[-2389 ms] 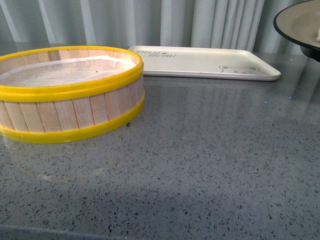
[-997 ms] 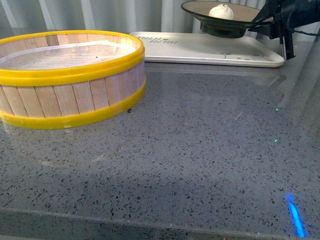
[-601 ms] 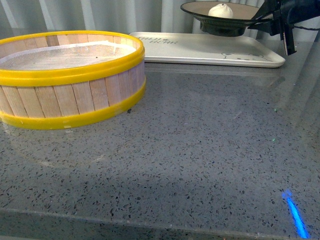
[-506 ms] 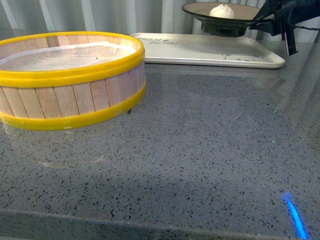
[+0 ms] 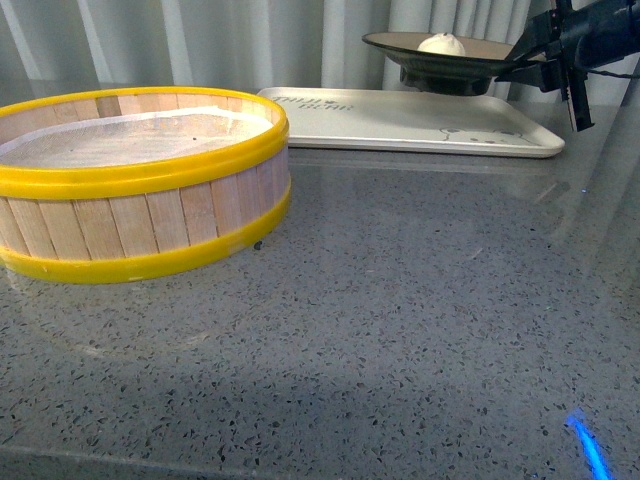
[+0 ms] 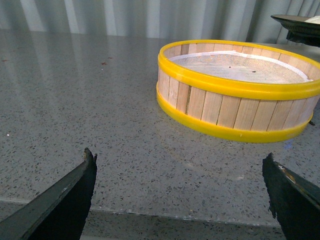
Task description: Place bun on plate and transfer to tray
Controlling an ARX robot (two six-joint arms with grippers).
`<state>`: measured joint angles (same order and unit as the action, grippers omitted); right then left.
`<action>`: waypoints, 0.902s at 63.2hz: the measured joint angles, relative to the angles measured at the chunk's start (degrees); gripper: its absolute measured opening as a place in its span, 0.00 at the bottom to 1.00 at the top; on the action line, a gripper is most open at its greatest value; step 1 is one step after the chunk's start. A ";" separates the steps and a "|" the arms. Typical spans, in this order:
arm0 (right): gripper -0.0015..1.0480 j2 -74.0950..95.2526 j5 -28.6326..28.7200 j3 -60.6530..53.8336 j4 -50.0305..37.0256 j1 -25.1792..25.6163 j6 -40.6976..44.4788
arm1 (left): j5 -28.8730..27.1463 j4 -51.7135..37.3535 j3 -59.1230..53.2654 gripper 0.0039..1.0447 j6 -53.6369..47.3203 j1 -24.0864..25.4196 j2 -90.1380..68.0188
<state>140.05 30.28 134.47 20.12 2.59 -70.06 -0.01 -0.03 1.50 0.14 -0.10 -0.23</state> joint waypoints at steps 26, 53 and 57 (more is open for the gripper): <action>0.03 5.01 -1.16 9.86 10.73 -0.63 3.91 | -0.02 0.00 0.00 0.94 0.00 0.00 0.00; 0.10 -3.50 -3.69 -9.70 -0.33 -0.85 2.25 | 0.00 0.00 0.00 0.94 0.00 0.00 0.00; 0.18 -4.37 -3.69 -11.28 -1.53 -1.14 1.95 | -0.02 0.00 0.00 0.94 0.00 0.00 0.00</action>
<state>135.68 26.59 123.20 18.59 1.45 -68.12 -0.03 -0.03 1.50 0.14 -0.10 -0.23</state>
